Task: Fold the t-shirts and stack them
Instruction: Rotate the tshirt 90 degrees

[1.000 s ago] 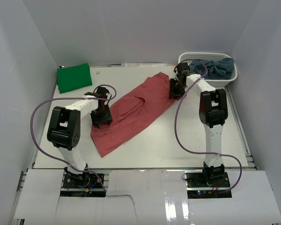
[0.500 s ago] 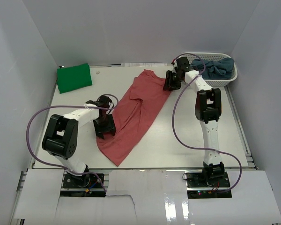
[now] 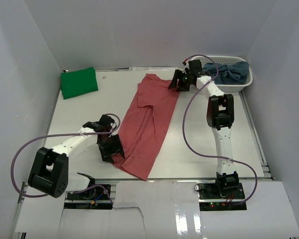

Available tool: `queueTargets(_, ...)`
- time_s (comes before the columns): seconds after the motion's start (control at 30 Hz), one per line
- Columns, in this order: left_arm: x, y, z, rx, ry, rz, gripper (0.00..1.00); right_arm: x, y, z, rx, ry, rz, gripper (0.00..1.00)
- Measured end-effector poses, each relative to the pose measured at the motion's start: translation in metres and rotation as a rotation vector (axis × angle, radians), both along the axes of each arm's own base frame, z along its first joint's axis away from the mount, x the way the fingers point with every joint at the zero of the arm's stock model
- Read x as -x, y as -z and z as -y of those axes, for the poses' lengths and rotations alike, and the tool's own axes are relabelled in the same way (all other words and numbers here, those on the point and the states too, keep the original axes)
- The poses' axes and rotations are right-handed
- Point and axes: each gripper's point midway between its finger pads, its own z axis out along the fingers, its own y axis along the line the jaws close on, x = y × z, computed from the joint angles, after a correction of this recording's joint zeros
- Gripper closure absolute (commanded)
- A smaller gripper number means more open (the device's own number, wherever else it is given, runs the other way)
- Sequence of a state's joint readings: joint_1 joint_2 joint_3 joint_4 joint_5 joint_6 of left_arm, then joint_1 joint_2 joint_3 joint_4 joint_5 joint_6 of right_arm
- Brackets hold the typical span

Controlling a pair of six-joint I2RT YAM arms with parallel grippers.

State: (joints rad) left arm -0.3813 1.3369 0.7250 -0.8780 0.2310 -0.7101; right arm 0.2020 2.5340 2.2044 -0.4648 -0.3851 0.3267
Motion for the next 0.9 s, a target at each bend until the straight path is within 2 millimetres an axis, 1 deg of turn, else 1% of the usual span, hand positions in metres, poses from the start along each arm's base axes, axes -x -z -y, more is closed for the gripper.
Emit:
queueTargets(0.07,0.007,-0.005,0.003,0.029,-0.012,0.004,0.31,-0.008,-0.002,-0.004,-0.027,0.007,0.02,0.26)
queueTargets(0.17,0.012,-0.01,0.009,0.067,-0.021,0.004,0.31,-0.016,-0.004,-0.01,-0.069,0.015,0.041,0.23)
queueTargets(0.37,0.029,-0.005,0.021,0.145,-0.011,-0.064,0.31,-0.024,-0.01,-0.02,-0.141,0.019,0.063,0.23)
queueTargets(0.5,0.037,-0.002,0.032,0.201,0.004,-0.125,0.31,-0.028,-0.022,-0.029,-0.22,0.006,0.079,0.23)
queueTargets(0.57,0.036,-0.004,0.038,0.228,0.005,-0.125,0.31,-0.031,-0.034,-0.035,-0.278,-0.002,0.094,0.23)
queueTargets(0.6,0.035,-0.006,0.041,0.244,0.006,-0.122,0.31,-0.032,-0.038,-0.036,-0.296,-0.007,0.102,0.19)
queueTargets(0.73,0.028,-0.022,0.052,0.303,0.001,-0.096,0.31,-0.035,-0.064,-0.046,-0.419,-0.055,0.152,0.17)
queueTargets(0.83,0.007,-0.047,0.062,0.346,0.013,-0.017,0.31,-0.024,-0.069,-0.047,-0.457,-0.085,0.154,0.17)
queueTargets(0.9,-0.015,-0.069,0.069,0.363,0.04,0.067,0.31,-0.009,-0.07,-0.045,-0.448,-0.088,0.13,0.17)
